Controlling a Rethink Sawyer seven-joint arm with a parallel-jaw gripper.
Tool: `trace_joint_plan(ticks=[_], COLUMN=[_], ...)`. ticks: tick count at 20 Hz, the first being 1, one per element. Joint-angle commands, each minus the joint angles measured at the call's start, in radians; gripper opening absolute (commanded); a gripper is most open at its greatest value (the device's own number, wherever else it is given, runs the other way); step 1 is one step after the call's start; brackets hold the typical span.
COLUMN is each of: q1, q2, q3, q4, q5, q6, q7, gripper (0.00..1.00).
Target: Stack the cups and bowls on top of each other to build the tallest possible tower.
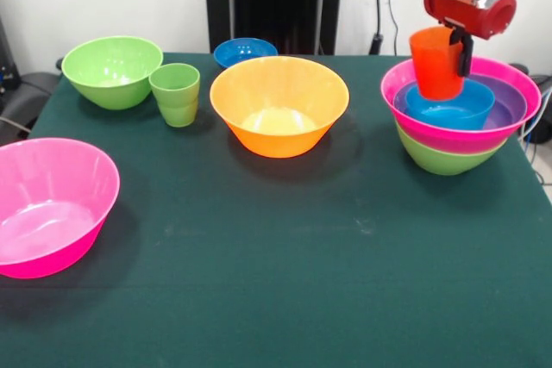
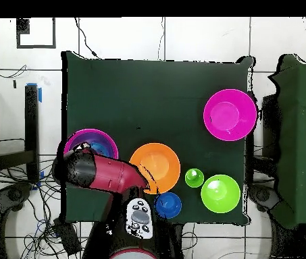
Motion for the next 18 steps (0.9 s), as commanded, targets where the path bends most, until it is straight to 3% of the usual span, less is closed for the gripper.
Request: trace_joint_plan(ticks=[1,12,13,18], q1=[0.008,0.000,0.002,-0.024], q2=[0.014,0.010,0.011,0.005], q3=[0.100,0.118,0.113,0.141], q4=[0.085,0.110,0.110,0.123], q5=[0.029,0.024,0.016,0.020], q6=[-0.044,-0.077,-0.087,-0.078], q7=[0.138,0.132,0.129,0.111], gripper=[0.00,0.00,1.00,1.00])
